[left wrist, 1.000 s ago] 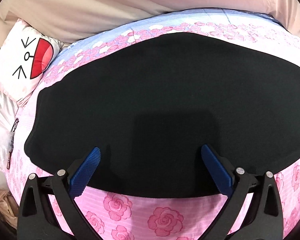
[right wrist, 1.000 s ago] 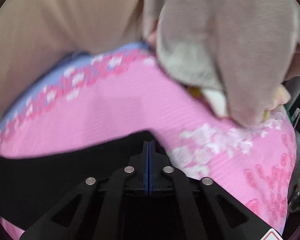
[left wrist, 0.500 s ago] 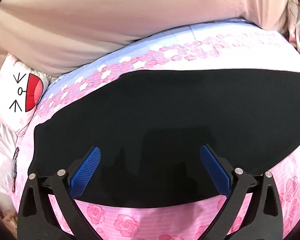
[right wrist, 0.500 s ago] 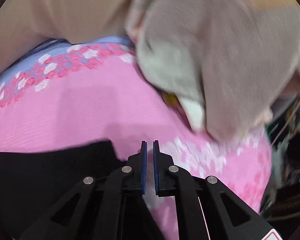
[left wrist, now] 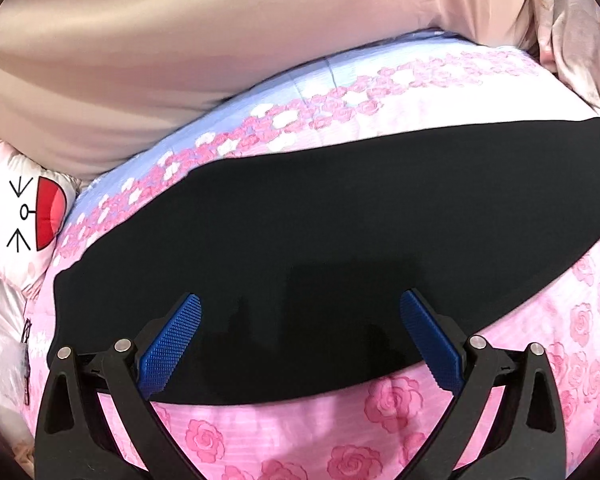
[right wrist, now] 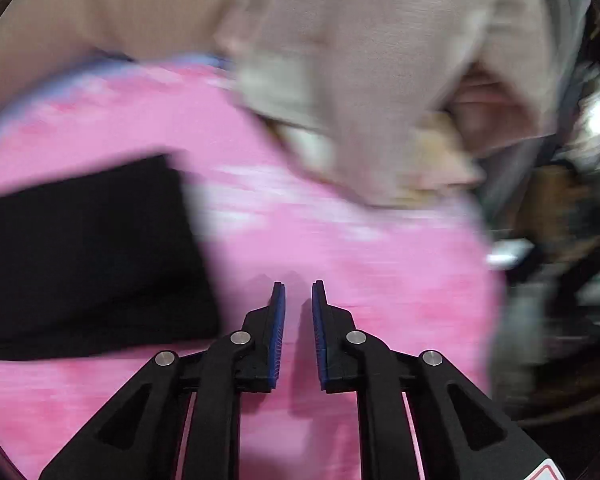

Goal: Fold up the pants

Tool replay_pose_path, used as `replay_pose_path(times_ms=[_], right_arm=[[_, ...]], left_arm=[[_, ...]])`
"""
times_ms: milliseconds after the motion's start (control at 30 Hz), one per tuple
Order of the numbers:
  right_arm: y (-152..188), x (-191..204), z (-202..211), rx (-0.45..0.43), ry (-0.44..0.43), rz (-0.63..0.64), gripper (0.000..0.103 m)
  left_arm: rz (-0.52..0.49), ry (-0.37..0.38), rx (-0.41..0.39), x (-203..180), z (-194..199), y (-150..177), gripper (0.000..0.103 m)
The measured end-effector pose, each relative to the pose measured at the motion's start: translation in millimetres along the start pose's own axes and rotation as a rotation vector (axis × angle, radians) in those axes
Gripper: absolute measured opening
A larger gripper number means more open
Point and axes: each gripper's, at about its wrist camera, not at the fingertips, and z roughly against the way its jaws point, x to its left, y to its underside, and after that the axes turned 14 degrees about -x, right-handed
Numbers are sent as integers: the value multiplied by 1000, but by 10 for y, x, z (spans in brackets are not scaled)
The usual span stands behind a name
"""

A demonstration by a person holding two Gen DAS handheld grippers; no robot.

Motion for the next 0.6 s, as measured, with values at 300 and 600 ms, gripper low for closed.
replay_pose_path(times_ms=[300,600], right_arm=[[-113,163,155,-1,-466,-304,55],[-196,219,399,-98,-336,-161,16]], left_arm=[[22,-13,27,35,8,59,98],[22,6,14,-57,83,4,98]])
